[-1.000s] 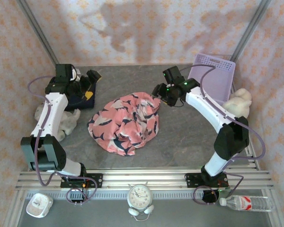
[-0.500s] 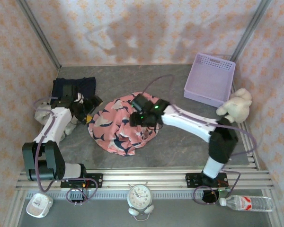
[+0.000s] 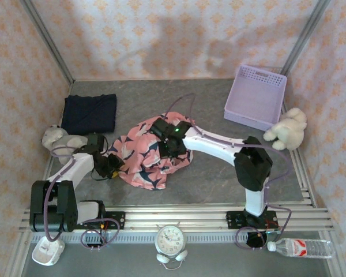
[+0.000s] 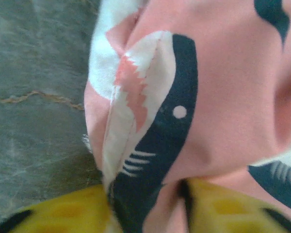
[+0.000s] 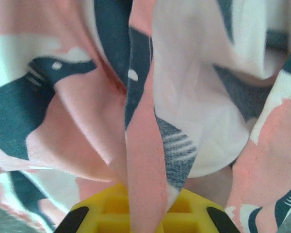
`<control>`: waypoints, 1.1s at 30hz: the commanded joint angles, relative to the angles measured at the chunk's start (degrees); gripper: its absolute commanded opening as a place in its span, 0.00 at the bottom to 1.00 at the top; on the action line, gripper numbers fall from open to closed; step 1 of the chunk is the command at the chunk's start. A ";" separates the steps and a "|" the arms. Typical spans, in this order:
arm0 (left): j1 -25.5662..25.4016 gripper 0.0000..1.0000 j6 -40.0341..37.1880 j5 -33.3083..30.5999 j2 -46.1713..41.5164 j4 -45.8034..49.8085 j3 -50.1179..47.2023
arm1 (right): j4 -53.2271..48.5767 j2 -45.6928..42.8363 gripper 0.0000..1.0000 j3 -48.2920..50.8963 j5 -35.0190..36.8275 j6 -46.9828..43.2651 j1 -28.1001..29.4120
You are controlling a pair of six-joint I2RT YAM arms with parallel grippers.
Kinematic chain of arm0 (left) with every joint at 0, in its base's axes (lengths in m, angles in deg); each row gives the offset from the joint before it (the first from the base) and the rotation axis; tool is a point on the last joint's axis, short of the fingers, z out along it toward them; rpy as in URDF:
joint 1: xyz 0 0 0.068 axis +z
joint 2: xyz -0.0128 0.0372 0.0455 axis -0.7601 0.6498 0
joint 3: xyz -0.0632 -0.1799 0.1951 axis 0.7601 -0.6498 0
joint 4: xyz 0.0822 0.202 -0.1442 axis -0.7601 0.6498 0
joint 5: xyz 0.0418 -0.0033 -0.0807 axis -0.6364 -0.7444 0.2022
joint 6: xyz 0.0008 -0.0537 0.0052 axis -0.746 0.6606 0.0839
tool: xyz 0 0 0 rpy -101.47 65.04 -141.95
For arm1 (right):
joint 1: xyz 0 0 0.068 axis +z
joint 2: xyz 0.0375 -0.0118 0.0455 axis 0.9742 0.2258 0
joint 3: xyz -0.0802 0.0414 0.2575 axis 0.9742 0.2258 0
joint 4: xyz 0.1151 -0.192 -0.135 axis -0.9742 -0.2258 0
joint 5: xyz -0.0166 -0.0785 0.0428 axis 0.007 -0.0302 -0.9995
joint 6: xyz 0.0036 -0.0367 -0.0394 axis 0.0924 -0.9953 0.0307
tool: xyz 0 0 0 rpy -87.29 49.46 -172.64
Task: Fold and stack the mixed laundry pile
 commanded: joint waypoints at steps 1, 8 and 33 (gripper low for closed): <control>-0.67 0.00 0.39 -3.70 1.38 -3.53 2.18 | -1.20 -5.68 0.00 -1.87 0.35 1.43 -3.52; -0.67 0.00 -0.41 -2.50 -2.71 5.28 21.23 | -4.69 -11.69 0.00 -9.30 -0.83 0.03 -10.08; 0.33 0.00 1.16 8.18 21.57 18.23 89.50 | -12.40 -15.18 0.00 -31.92 -11.61 -1.74 -27.42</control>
